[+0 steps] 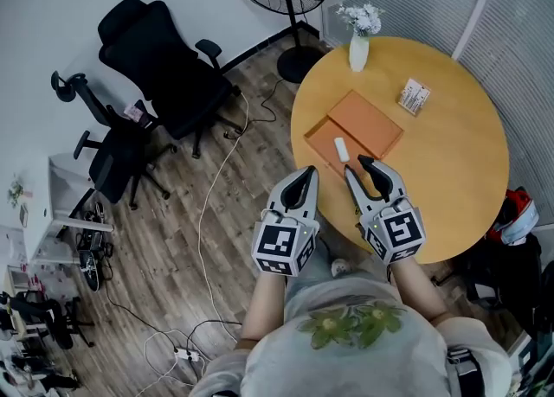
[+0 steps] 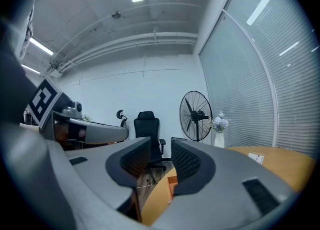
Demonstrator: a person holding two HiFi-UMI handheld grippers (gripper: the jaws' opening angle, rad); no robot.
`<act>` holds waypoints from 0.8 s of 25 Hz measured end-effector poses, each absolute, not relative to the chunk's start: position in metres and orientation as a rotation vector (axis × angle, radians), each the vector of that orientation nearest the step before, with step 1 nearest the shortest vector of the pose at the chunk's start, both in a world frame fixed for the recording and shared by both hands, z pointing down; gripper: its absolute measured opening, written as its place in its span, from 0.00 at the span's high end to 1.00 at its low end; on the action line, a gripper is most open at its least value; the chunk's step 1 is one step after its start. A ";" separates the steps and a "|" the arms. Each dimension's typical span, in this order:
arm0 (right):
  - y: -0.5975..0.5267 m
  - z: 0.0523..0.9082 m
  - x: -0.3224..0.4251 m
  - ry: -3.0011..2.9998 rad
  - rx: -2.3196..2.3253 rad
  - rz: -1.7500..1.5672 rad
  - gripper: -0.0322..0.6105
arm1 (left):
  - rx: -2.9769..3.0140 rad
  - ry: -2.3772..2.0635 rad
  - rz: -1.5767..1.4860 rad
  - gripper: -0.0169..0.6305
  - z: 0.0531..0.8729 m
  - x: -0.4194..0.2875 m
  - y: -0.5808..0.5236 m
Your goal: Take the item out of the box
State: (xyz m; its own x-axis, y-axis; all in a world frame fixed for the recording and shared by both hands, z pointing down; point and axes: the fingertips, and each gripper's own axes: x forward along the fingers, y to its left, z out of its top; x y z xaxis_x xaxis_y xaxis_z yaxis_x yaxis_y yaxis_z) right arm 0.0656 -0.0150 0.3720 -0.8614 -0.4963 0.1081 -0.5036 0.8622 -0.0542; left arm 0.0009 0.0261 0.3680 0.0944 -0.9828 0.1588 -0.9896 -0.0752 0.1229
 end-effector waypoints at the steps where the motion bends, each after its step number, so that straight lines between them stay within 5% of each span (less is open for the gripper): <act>1: -0.022 0.371 0.061 -2.940 0.801 0.118 0.73 | 2.171 -1.986 0.048 0.97 0.368 -0.005 0.020; 20: -0.102 0.377 0.007 -2.839 0.948 0.128 0.68 | 2.267 -1.834 0.053 0.97 0.375 -0.066 -0.068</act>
State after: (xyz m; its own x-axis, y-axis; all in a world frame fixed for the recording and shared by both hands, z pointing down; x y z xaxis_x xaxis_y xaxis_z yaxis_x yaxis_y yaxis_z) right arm 0.0069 -0.1016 0.3765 -0.7904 -0.5901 0.1644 -0.6025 0.7974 -0.0345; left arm -0.0663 -0.0683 0.3745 0.2184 -0.9612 0.1684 -0.9694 -0.1939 0.1507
